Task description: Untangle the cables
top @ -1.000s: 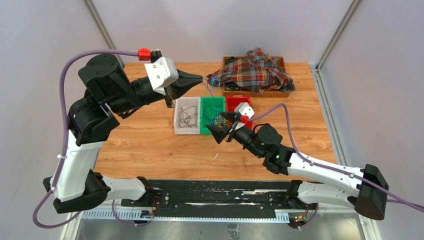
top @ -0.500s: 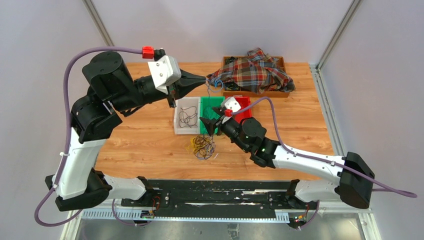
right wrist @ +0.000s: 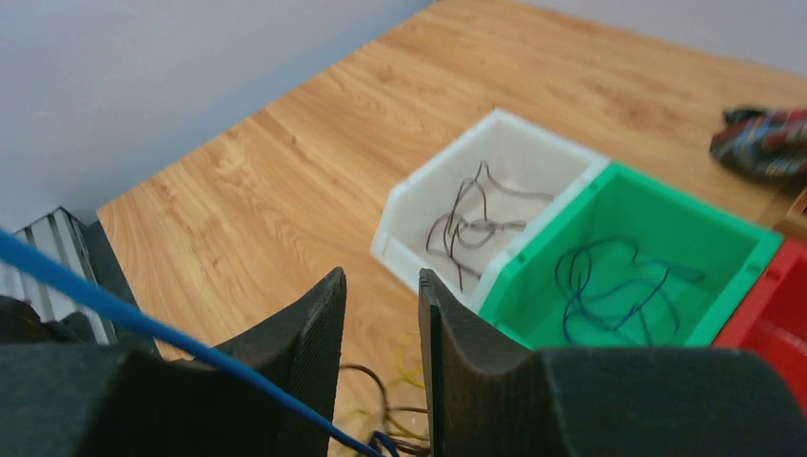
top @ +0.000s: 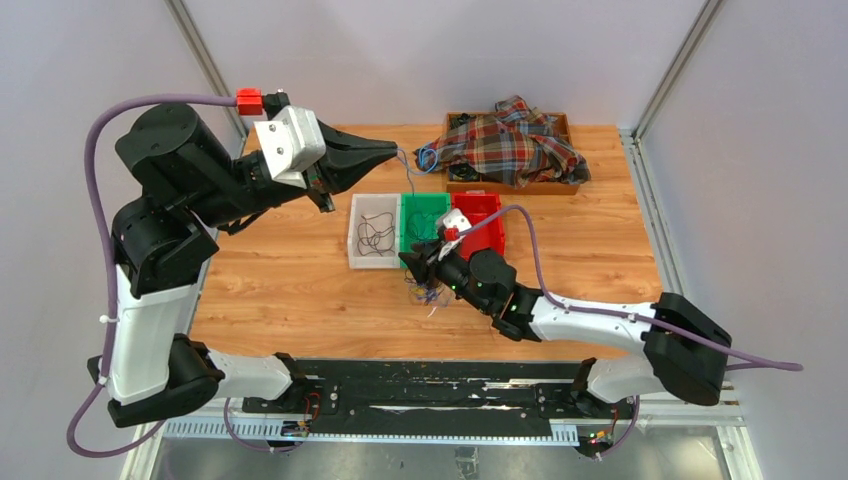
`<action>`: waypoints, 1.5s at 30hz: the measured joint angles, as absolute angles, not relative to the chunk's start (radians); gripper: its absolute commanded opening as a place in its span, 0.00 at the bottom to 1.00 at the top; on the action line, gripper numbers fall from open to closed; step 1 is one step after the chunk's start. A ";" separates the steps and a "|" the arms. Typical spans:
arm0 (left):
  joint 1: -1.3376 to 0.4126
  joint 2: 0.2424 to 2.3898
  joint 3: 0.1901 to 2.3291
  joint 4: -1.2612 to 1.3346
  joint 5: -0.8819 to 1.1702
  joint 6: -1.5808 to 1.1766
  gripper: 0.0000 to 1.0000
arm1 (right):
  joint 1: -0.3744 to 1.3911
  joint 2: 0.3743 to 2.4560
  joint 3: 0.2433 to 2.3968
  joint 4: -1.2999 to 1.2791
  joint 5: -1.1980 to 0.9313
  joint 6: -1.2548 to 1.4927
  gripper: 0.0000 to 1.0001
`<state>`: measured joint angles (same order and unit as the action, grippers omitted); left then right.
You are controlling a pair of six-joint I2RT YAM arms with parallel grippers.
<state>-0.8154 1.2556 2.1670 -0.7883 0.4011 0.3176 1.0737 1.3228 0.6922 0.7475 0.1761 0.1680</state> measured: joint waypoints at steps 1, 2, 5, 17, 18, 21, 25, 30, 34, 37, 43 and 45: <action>-0.815 1.257 2.173 -0.789 0.401 0.317 0.00 | 1.074 1.329 0.676 0.754 0.176 0.179 0.32; -0.815 1.259 2.181 -0.789 0.401 0.318 0.00 | 1.074 1.338 0.654 0.764 0.177 0.195 0.32; -0.815 1.268 2.200 -0.789 0.401 0.318 0.00 | 1.074 1.367 0.599 0.775 0.180 0.230 0.32; -0.815 1.283 2.255 -0.717 0.347 0.323 0.00 | 1.074 1.469 0.422 0.875 0.201 0.318 0.45; -0.815 1.283 2.255 -0.706 0.340 0.325 0.01 | 1.074 1.479 0.410 0.886 0.205 0.322 0.46; -0.815 1.275 2.238 -0.680 0.325 0.332 0.00 | 1.079 1.489 0.386 0.896 0.215 0.329 0.48; -0.815 1.243 2.146 -0.648 0.311 0.350 0.00 | 1.082 1.468 0.376 0.892 0.244 0.330 0.53; -0.815 1.207 1.950 -0.610 0.274 0.390 0.00 | 1.082 1.339 0.368 0.857 0.328 0.325 0.57; -0.816 1.216 1.818 -0.588 0.221 0.419 0.01 | 1.081 1.227 0.337 0.820 0.420 0.321 0.58; -0.816 1.244 1.754 -0.582 0.181 0.436 0.00 | 1.072 1.166 0.308 0.786 0.481 0.322 0.58; -0.816 1.304 1.710 -0.542 0.132 0.456 0.00 | 1.043 1.098 0.282 0.729 0.554 0.322 0.57; -0.816 1.320 1.702 -0.528 0.121 0.465 0.01 | 1.037 1.089 0.281 0.722 0.564 0.321 0.57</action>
<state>-0.8158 1.3201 1.7023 -0.5278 0.1215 0.4648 1.0367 1.0889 0.2810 0.7219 0.5636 0.3214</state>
